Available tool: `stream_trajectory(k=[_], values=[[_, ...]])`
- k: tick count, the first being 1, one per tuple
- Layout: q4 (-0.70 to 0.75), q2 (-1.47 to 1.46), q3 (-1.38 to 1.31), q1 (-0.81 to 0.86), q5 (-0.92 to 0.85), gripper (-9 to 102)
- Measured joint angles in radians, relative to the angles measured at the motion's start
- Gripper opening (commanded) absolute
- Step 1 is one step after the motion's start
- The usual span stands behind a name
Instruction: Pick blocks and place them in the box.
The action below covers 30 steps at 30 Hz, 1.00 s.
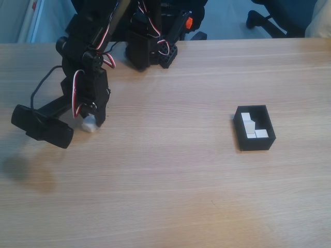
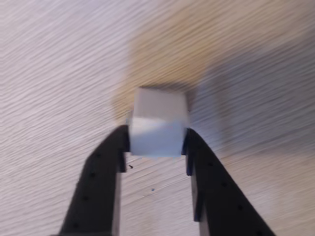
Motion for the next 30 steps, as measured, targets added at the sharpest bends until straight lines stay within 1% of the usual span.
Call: stream_trajectory(k=[5, 9, 11, 20, 23, 30], values=[[-0.003, 0.000, 0.000, -0.014, 0.000, 6], [-0.023, 0.000, 0.000, -0.023, 0.000, 15], [-0.032, 0.000, 0.000, -0.021, 0.000, 17], [-0.063, 0.000, 0.000, -0.026, -0.002, 18], [-0.071, 0.000, 0.000, -0.032, -0.002, 17], [-0.071, 0.000, 0.000, -0.032, -0.002, 3]])
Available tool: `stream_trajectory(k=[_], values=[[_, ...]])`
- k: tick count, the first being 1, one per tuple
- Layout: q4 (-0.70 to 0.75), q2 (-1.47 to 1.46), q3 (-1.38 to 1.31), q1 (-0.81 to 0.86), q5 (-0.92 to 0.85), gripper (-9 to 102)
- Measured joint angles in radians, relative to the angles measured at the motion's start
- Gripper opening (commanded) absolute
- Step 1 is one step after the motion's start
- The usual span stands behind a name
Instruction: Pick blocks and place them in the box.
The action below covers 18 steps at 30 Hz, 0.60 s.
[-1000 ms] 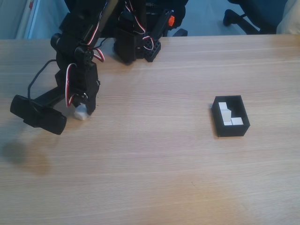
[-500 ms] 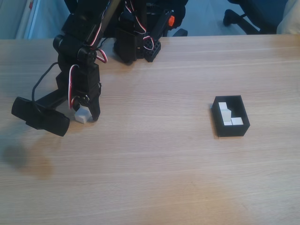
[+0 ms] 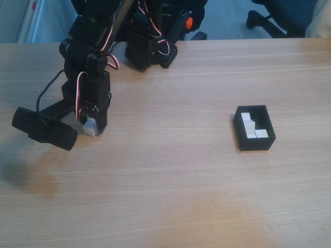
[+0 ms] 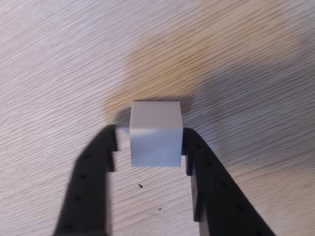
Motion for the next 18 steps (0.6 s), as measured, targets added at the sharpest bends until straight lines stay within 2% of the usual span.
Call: stream_trajectory(k=[2, 6, 11, 14, 18], values=[[0.000, 0.000, 0.000, 0.000, 0.002, 0], [0.006, 0.000, 0.000, -0.002, 0.002, 0], [0.086, 0.066, 0.002, -0.049, 0.006, 0], [0.155, 0.186, 0.031, -0.135, 0.057, 0], [0.245, 0.387, 0.049, -0.328, 0.187, 0]])
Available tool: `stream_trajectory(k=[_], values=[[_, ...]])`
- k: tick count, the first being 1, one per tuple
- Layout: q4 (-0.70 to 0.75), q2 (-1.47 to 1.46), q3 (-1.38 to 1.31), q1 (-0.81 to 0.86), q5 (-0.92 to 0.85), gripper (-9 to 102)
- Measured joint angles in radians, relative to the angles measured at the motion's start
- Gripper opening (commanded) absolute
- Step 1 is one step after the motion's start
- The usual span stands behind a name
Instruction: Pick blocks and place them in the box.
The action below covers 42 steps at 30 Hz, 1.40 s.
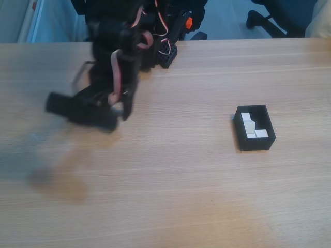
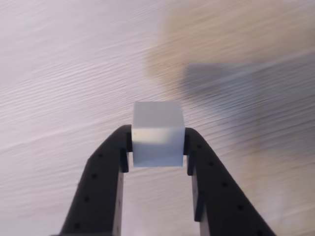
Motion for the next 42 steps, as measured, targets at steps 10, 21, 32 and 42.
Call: stream_trajectory(k=[10, 21, 32, 42], values=[[0.038, 0.265, 0.000, -0.670, 0.281, 0], [-0.179, 0.129, 0.008, -0.943, 0.347, 0], [-0.253, -0.046, -0.107, -0.977, 0.414, 10], [-0.256, -0.114, -0.199, -0.992, 0.439, 11]])
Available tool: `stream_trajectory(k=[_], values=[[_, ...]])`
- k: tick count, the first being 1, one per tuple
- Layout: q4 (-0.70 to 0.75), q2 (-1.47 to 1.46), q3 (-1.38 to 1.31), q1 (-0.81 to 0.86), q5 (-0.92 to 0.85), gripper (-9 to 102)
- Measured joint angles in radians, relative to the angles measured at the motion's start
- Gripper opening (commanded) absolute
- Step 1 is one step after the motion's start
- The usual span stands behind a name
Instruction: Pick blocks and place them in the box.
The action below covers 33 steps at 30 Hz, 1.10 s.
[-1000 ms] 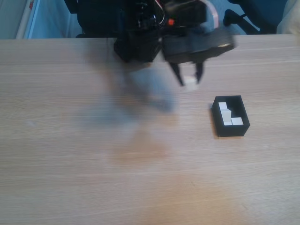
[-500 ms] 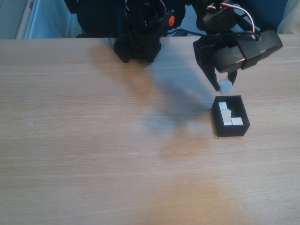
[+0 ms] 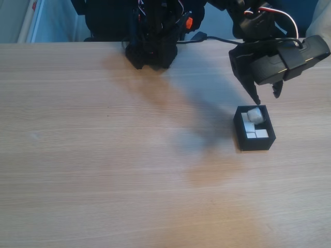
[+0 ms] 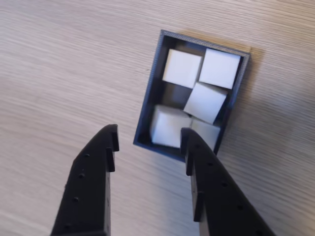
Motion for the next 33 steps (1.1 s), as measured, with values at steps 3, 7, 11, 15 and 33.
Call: stream_trajectory(k=[3, 7, 11, 15, 33], values=[[0.015, 0.000, -0.002, 0.008, -0.009, 0], [0.074, 0.072, 0.067, 0.048, -0.037, 0], [0.115, 0.264, 0.278, 0.147, -0.115, 0], [0.155, 0.541, 0.548, 0.296, -0.249, 0], [0.474, 1.540, 1.266, 0.615, -0.548, 0]])
